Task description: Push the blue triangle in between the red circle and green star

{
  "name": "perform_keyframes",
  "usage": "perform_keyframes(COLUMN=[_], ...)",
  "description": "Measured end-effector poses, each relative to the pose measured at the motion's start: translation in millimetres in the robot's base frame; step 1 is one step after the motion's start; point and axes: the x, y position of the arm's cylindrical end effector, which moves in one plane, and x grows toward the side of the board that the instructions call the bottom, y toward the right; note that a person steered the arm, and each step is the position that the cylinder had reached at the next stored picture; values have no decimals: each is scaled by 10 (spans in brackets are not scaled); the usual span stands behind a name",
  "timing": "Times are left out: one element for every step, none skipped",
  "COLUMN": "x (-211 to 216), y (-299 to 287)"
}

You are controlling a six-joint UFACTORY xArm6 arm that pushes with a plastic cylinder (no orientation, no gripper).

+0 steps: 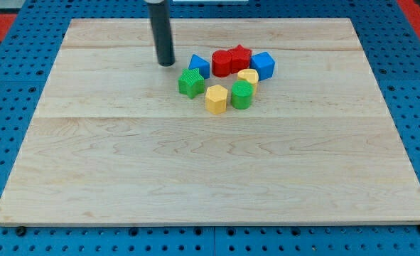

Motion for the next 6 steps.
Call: perform_keyframes(x=[70,70,77,163,223,329], y=[37,192,325,330,-36,-322])
